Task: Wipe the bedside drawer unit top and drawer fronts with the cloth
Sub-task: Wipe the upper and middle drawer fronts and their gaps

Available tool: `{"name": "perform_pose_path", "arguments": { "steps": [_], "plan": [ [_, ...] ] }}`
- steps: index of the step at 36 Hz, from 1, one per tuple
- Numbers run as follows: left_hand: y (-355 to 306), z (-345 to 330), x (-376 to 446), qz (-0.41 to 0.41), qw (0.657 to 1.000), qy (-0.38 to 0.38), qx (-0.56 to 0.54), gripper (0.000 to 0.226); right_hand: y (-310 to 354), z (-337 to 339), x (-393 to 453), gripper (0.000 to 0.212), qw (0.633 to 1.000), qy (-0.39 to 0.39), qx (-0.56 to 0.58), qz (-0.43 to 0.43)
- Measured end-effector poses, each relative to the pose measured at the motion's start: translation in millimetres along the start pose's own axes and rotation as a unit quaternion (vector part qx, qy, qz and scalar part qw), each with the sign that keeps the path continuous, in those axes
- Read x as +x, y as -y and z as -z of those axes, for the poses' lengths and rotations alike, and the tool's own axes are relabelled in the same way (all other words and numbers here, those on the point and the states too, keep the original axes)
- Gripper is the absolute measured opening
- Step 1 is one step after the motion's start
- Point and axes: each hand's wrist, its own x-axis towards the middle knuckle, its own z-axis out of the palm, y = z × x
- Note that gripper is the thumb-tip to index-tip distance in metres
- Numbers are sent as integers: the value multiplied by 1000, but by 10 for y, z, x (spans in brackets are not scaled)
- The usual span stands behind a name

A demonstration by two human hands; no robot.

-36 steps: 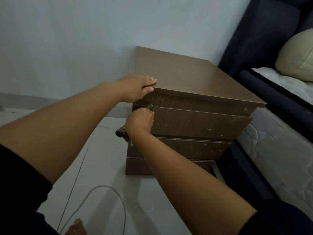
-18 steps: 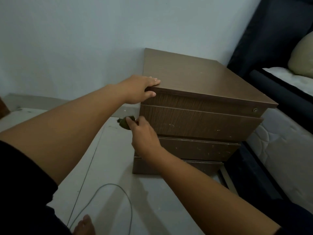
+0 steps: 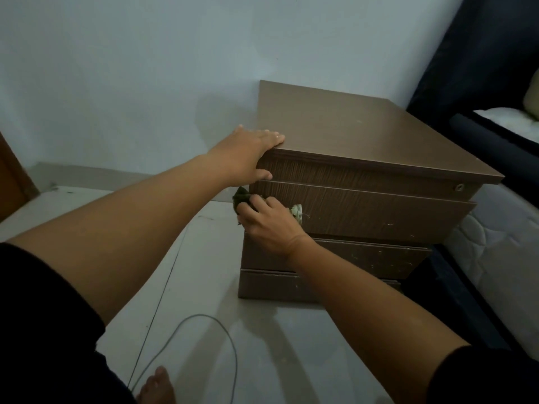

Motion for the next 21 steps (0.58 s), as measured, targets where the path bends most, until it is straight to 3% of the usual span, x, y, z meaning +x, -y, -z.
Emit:
{"name": "perform_pose_path", "arguments": {
  "steps": [12,15,21],
  "plan": [
    [-68,-105,122,25,997,-5,75,87,-51,-205,-159,30,999,-13,-1,-37],
    [-69,-118,144,27,998,-8,62,87,-23,-198,-162,22,997,-21,48,-55],
    [-91,-148,191,28,998,-20,46,87,123,-140,-137,32,980,-72,153,-109]
  ]
}}
